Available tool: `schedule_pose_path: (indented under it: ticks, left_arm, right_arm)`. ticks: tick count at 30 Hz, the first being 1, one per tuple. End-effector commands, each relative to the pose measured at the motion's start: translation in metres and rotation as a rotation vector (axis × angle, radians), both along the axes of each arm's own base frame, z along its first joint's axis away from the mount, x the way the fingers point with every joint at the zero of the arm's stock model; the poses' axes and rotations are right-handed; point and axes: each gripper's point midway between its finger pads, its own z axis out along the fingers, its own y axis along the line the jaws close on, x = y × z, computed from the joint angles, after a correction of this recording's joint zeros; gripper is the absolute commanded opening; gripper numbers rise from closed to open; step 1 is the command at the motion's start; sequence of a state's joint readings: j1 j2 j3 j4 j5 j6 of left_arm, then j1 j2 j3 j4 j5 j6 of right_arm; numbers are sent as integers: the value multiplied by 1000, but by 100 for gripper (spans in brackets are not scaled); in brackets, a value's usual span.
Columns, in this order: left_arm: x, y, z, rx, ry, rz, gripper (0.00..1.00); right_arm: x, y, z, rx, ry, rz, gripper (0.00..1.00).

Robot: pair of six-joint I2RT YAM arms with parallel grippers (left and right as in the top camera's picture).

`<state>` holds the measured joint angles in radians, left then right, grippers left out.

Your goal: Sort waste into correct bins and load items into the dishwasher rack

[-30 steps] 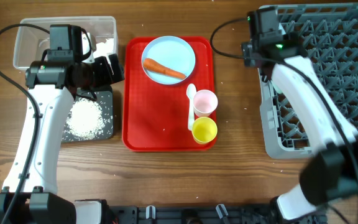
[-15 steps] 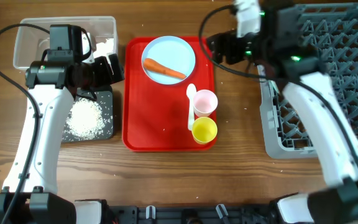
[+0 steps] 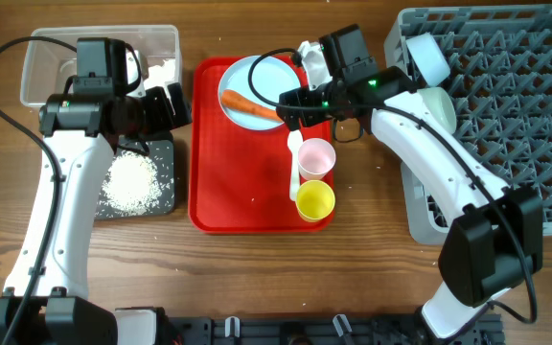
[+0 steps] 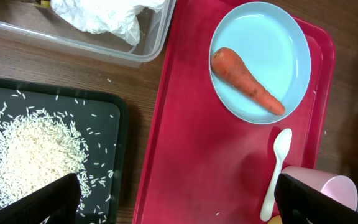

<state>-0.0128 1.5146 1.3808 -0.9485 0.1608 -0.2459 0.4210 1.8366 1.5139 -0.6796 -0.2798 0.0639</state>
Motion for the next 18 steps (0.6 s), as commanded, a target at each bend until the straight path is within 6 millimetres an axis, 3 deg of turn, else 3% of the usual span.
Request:
schedule_pose_path:
  ticks: [1,7,11,14,16,18]
  left_arm:
    - [2,3,1,4,-3,11,100]
    - [8,0,5,-16,-31,1,100]
    - [9,-2,5,-23,-36,-4,100]
    - [9,-2,6,-24,-37,-4,100]
    - [13,-2,7,-24,-52,-4,100]
    - [21,-15,16,-83,-101,-43,99]
  right_arm:
    - [12,-8,-3,-6,-8,-48,92]
    - [21,-43,1,-2,13,-121,99]
    - [36,-90,39,47,-60,-220,99]
    - [39,-138,78,66,-146,-323,100]
    - [36,-157,92,71,-170,-364,99]
    - [31,-168,100,71,-178,-390,99]
